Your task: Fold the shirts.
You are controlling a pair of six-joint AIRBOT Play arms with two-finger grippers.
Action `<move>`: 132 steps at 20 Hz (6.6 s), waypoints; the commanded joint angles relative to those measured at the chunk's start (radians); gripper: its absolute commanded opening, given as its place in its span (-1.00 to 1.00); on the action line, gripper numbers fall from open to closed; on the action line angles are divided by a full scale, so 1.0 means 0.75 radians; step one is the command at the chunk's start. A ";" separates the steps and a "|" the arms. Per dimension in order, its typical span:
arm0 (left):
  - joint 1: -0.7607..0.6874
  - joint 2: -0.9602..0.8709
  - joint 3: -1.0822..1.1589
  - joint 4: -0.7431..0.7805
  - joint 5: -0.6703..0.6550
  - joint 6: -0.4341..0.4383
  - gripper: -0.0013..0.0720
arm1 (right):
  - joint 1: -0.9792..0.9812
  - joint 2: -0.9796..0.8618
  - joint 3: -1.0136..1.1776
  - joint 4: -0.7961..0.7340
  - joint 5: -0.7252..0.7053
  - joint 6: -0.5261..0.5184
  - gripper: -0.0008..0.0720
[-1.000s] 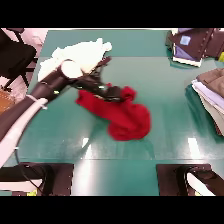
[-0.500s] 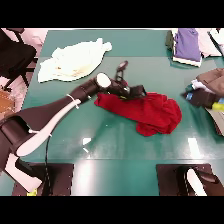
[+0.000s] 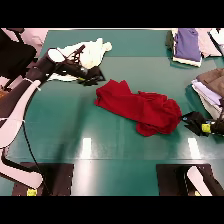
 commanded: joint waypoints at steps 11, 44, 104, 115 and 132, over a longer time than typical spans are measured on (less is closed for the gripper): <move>0.082 -0.027 -0.006 0.239 -0.045 0.213 0.59 | 0.021 -0.428 -0.018 0.172 -0.183 -0.107 0.80; -0.185 -0.569 0.506 -0.103 0.261 0.465 -0.91 | 0.320 -0.310 0.239 0.091 -0.338 -0.120 -0.92; 0.420 0.559 -0.800 0.244 -0.105 0.152 0.47 | 0.031 -0.635 0.655 -0.102 0.185 -0.139 0.45; 0.484 0.722 -1.265 -0.048 -0.307 0.350 0.84 | -0.028 -0.629 0.361 -0.330 0.070 -0.171 0.45; 0.484 0.722 -1.267 0.303 -0.409 0.238 0.83 | 0.159 -0.625 0.257 -0.212 -0.027 -0.198 -0.91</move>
